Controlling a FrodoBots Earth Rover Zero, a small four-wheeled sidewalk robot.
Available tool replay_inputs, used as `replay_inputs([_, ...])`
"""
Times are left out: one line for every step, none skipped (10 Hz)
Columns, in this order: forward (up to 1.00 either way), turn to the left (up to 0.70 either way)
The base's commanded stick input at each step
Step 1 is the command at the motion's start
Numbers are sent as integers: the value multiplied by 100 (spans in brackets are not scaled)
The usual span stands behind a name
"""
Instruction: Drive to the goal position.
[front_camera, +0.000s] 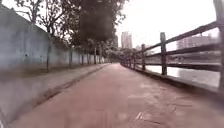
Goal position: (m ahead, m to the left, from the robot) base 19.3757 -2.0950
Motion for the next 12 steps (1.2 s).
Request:
replay_inputs([100,0])
replay_inputs([100,0])
replay_inputs([100,0])
replay_inputs([100,0])
replay_inputs([100,0])
replay_inputs([100,0])
replay_inputs([100,0])
replay_inputs([100,0])
replay_inputs([100,0])
replay_inputs([100,0])
replay_inputs([100,0])
replay_inputs([100,0])
